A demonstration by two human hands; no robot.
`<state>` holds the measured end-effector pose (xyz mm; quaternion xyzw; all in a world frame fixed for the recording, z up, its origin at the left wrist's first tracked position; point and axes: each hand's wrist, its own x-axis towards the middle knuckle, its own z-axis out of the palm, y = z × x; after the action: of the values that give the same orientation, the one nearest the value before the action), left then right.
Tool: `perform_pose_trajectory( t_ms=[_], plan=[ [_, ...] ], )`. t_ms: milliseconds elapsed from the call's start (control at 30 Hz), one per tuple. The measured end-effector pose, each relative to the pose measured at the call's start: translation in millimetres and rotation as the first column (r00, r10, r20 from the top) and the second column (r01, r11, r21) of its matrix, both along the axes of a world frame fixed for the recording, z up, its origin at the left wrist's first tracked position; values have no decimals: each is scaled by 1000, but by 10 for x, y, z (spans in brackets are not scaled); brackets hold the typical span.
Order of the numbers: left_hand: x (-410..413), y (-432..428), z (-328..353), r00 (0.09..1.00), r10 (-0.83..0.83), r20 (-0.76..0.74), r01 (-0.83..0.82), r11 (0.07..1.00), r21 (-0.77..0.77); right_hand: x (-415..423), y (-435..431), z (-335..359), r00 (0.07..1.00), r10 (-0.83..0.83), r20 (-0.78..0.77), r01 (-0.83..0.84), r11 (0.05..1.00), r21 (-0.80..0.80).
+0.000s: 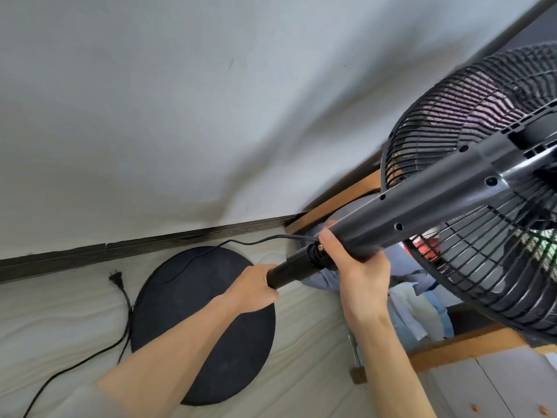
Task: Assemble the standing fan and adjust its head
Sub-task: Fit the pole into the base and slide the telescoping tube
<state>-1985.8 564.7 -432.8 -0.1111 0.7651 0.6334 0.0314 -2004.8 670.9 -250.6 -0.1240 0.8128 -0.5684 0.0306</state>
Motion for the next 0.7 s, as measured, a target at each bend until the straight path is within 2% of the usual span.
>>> perform_pose_trajectory(
  t_ms=[133, 233, 333, 467, 567, 633, 700],
  plan=[
    [-114, -139, 77, 985, -157, 65, 161, 985, -61, 28, -67, -48, 997, -65, -43, 64, 998, -23],
    [-192, -212, 150, 977, -191, 94, 199, 976, -91, -3, -40, -44, 998, -50, -32, 49, 999, -23],
    [-220, -182, 173, 990, -133, 46, 138, 985, -108, -95, 47, -49, 1000, -7, -13, 6, 996, -87],
    [-149, -43, 89, 993, 88, -76, -93, 993, -76, -196, 5, -115, 998, 61, 0, -60, 987, -152],
    [-108, 34, 141, 973, 201, -110, -205, 978, -27, -181, -169, -147, 995, 101, -6, -100, 970, -220],
    [-115, 25, 202, 966, 223, -130, -222, 975, 24, -161, -269, -188, 997, 83, -6, -81, 966, -246],
    [-136, -12, 240, 977, 169, -132, -166, 986, 32, -148, -307, -229, 999, 42, 0, -40, 960, -278]
  ],
)
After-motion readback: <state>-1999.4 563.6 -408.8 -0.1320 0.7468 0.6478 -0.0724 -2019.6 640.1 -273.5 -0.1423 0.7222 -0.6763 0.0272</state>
